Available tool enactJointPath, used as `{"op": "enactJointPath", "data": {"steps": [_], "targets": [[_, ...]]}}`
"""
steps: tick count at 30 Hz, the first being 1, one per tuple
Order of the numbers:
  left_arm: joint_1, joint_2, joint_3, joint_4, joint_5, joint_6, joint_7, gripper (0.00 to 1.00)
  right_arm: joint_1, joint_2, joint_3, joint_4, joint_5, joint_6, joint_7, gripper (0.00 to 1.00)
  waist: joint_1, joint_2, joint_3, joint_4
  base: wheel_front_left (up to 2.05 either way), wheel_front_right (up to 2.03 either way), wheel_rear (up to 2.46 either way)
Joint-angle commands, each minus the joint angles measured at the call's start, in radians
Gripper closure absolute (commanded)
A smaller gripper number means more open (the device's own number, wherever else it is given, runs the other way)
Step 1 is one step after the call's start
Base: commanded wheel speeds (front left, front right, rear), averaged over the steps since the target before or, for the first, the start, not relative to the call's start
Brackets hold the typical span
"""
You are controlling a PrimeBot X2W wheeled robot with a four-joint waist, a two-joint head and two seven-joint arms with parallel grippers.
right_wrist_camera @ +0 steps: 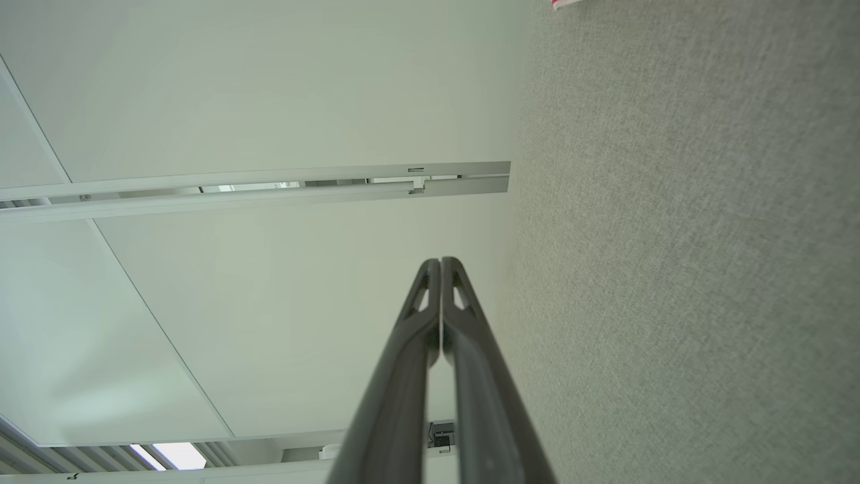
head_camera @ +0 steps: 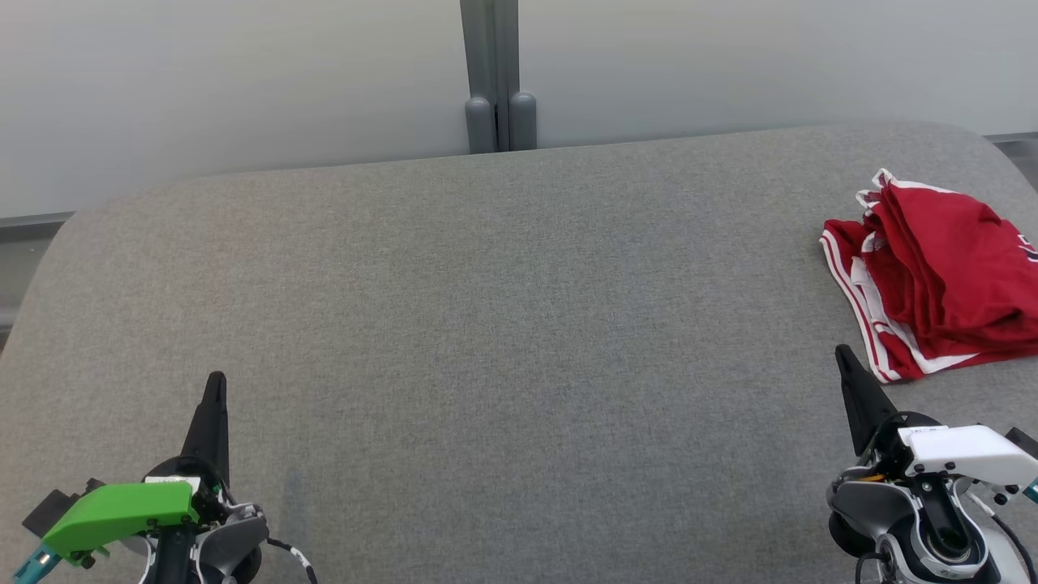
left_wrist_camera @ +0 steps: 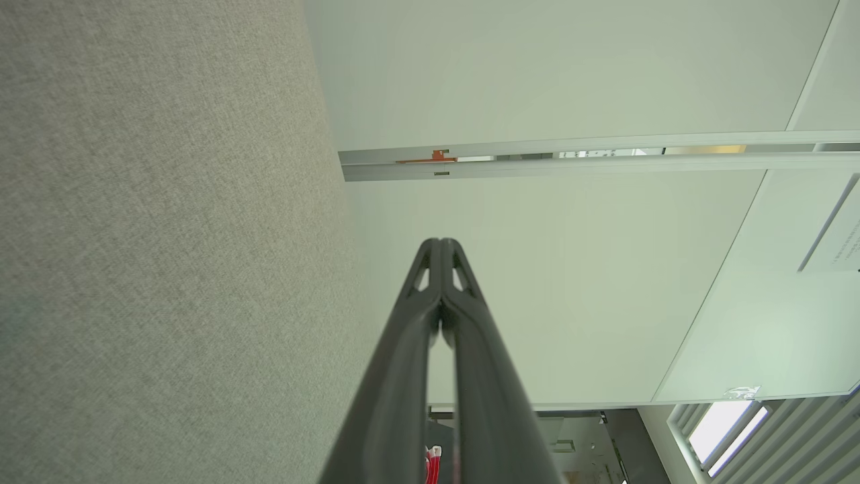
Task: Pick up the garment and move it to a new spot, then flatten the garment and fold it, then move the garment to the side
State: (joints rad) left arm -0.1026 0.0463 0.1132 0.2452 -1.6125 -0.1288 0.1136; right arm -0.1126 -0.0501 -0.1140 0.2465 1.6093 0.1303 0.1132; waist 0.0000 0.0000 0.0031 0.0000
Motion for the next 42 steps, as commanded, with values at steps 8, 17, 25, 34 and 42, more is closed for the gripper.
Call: {"op": "enactJointPath", "data": {"steps": [8,17,25,34,42], "targets": [[-0.011,0.007,0.003,-0.002,-0.001,-0.004,0.004,1.0,0.008,0.0,-0.002,-0.005,0.007,0.001,0.004,1.0,0.0,0.0,0.0,0.0,0.0,0.0,0.0],[-0.011,0.007,0.003,-0.002,-0.001,-0.004,0.004,1.0,0.008,0.0,-0.002,-0.005,0.007,0.001,0.004,1.0,0.0,0.0,0.0,0.0,0.0,0.0,0.0],[-0.011,0.007,0.003,-0.002,-0.001,-0.004,0.004,1.0,0.008,0.0,-0.002,-0.005,0.007,0.001,0.004,1.0,0.0,0.0,0.0,0.0,0.0,0.0,0.0],[-0.011,0.007,0.003,-0.002,-0.001,-0.004,0.004,1.0,0.008,0.0,-0.002,-0.005,0.007,0.001,0.004,1.0,0.0,0.0,0.0,0.0,0.0,0.0,0.0],[-0.011,0.007,0.003,-0.002,-0.001,-0.004,0.004,1.0,0.008,0.0,-0.002,-0.005,0.007,0.001,0.003,1.0,0.0,0.0,0.0,0.0,0.0,0.0,0.0]]}}
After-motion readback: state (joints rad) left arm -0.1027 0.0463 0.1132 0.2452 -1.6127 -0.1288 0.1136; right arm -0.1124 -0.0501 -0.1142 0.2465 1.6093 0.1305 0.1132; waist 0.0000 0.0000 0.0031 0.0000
